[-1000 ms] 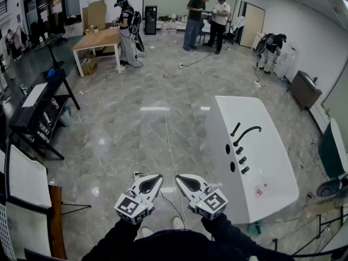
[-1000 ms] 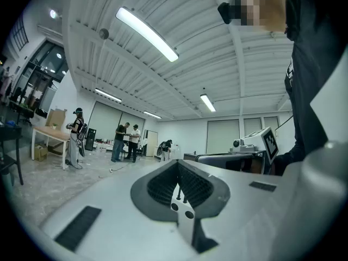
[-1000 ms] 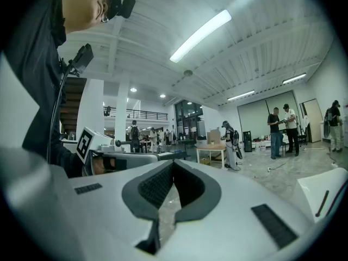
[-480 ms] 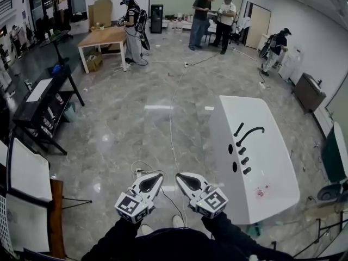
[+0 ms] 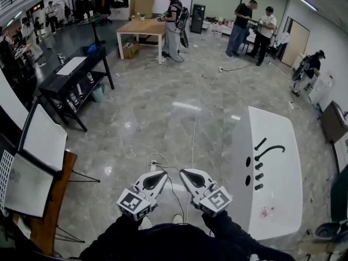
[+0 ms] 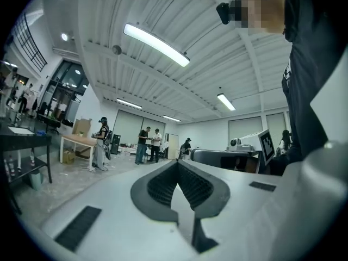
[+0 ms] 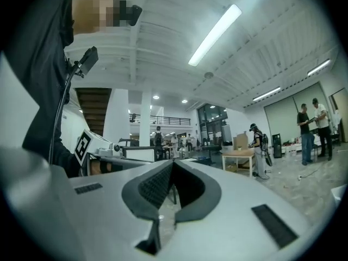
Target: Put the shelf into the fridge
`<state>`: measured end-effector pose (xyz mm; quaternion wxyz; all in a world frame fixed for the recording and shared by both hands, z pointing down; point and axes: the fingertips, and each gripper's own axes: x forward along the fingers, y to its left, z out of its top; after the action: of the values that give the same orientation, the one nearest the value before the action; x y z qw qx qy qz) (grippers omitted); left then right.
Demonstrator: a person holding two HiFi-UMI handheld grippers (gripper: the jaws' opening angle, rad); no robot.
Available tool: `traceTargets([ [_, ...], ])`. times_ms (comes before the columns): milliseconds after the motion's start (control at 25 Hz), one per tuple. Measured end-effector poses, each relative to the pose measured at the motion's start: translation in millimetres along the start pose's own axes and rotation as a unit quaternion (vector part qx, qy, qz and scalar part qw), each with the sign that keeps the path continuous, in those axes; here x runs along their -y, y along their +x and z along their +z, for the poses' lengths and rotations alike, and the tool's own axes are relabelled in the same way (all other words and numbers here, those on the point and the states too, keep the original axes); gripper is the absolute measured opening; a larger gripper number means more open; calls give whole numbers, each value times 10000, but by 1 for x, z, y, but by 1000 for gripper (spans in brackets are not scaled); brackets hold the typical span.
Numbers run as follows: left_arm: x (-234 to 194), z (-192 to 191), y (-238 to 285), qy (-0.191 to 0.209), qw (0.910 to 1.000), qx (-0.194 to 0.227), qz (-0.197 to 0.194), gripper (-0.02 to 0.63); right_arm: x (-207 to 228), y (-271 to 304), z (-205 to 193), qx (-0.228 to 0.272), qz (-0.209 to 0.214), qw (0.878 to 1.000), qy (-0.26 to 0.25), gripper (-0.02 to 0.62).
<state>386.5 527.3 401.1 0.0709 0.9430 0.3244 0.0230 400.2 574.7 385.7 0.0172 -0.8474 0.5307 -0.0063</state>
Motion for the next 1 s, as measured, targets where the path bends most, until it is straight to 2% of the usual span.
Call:
traceTargets([
  [160, -9, -6, -25, 19, 9988, 86, 479, 6, -21, 18, -10, -62, 630, 9980, 48, 6],
  [360, -22, -12, -77, 60, 9862, 117, 1649, 6, -66, 50, -24, -148, 1932, 9809, 175, 6],
  [520, -30, -17, -129, -54, 9665, 202, 2557, 6, -108, 76, -33, -233, 2833, 9584, 254, 5],
  [680, -28, -17, -185, -150, 9430, 316, 3310, 6, -155, 92, -31, -224, 3483, 9365, 336, 6],
  [1000, -26, -12, -304, -51, 9009, 469, 4314, 6, -276, 127, -32, -235, 4465, 8934, 445, 6],
])
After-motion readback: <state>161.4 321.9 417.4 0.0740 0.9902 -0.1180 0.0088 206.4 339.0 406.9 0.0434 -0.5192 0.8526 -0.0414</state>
